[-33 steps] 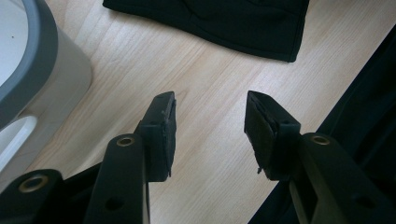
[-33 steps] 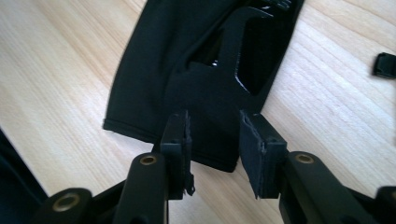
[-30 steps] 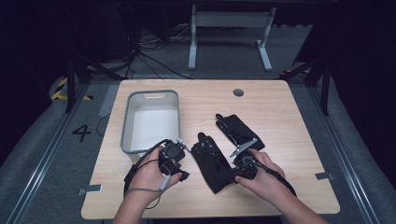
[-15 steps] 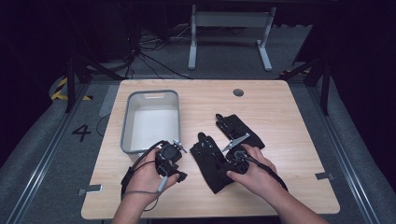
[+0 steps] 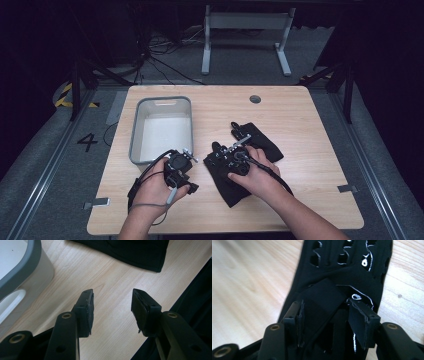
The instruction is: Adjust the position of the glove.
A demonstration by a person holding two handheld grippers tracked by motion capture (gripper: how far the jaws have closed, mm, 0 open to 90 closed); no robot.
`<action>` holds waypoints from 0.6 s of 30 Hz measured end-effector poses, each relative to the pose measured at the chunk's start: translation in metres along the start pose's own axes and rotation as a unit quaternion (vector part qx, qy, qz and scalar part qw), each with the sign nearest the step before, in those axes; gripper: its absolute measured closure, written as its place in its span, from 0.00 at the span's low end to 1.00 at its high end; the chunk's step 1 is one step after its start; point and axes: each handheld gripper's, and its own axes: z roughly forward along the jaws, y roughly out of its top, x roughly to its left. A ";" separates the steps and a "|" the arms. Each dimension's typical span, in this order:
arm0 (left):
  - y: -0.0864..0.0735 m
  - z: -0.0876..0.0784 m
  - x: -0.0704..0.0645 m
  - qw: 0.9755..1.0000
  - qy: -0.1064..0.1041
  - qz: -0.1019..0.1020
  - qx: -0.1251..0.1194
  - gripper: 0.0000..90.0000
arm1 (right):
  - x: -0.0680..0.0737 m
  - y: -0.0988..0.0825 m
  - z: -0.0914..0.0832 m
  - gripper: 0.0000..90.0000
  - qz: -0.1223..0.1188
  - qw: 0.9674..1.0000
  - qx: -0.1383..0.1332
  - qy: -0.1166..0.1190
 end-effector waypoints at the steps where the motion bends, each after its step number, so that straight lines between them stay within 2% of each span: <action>1: 0.000 0.000 0.000 1.000 0.000 0.000 0.000 0.60 | 0.000 0.000 0.000 0.53 0.000 1.000 0.000 0.000; 4: 0.000 -0.001 0.000 1.000 -0.001 0.003 -0.005 0.59 | -0.002 0.001 0.008 0.52 -0.002 1.000 0.007 -0.013; 8: 0.000 -0.001 0.001 1.000 -0.001 0.000 -0.006 0.59 | 0.000 0.002 0.009 0.52 -0.005 1.000 0.011 -0.019; 18: 0.000 0.001 0.000 1.000 -0.003 -0.001 -0.003 0.59 | 0.000 0.007 0.011 0.57 -0.016 0.999 0.026 -0.025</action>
